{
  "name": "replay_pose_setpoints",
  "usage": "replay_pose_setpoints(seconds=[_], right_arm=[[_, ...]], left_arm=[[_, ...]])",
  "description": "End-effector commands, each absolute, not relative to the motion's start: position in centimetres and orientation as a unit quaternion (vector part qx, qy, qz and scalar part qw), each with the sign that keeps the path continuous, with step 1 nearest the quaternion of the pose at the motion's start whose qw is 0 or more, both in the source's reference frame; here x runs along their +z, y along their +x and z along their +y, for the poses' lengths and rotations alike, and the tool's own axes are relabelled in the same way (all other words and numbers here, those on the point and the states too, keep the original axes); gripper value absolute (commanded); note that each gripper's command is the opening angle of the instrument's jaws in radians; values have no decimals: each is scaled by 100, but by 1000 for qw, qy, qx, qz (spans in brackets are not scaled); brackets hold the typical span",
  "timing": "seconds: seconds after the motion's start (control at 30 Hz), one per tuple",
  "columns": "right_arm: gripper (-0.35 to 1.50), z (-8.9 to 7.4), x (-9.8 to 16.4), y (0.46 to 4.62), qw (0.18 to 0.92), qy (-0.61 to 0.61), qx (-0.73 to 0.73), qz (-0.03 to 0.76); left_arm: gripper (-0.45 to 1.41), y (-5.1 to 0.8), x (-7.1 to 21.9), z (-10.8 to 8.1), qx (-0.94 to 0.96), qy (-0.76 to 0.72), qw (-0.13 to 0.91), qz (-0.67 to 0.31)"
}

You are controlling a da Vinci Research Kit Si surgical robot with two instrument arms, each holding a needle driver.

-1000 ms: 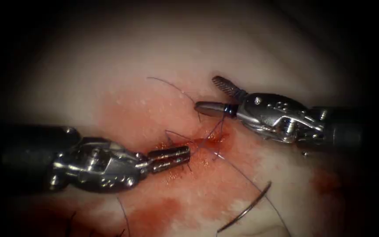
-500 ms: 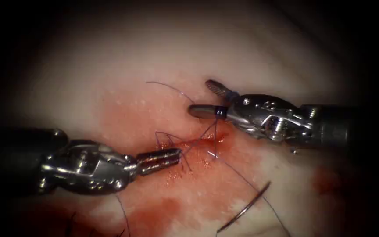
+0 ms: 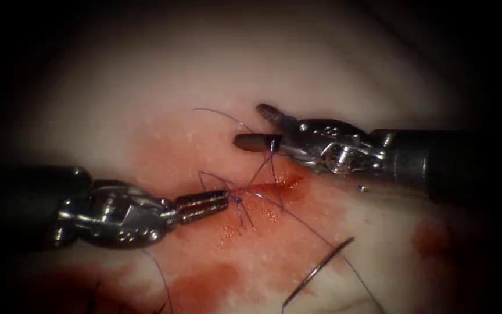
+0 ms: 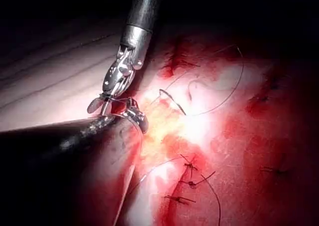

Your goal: Wound Closure

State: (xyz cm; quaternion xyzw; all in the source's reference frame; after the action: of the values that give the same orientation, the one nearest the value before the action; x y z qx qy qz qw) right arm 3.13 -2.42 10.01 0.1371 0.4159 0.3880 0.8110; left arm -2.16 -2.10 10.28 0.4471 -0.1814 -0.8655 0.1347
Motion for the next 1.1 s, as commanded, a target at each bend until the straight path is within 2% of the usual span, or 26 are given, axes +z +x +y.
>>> replay_pose_setpoints(seconds=[0.03, 0.57, 0.6, 0.63, 0.7, 1.1], right_arm=[[95, -238, 1007, 320, 811, 136, 387, 417], [93, -248, 1041, 347, 820, 157, 381, 398], [88, -249, 1043, 348, 819, 160, 380, 398], [59, -251, 1044, 349, 818, 173, 376, 400], [-35, -253, 1042, 346, 817, 202, 355, 407], [-35, -278, 991, 315, 819, 222, 328, 415]], left_arm=[[-45, -220, 1037, -210, -866, 448, 134, -180], [-45, -212, 1063, -207, -871, 441, 128, -173], [-45, -212, 1064, -206, -871, 441, 128, -173], [-45, -211, 1065, -206, -872, 441, 126, -171], [-45, -210, 1067, -205, -872, 441, 126, -171], [-45, -189, 1099, -181, -880, 434, 100, -164]])
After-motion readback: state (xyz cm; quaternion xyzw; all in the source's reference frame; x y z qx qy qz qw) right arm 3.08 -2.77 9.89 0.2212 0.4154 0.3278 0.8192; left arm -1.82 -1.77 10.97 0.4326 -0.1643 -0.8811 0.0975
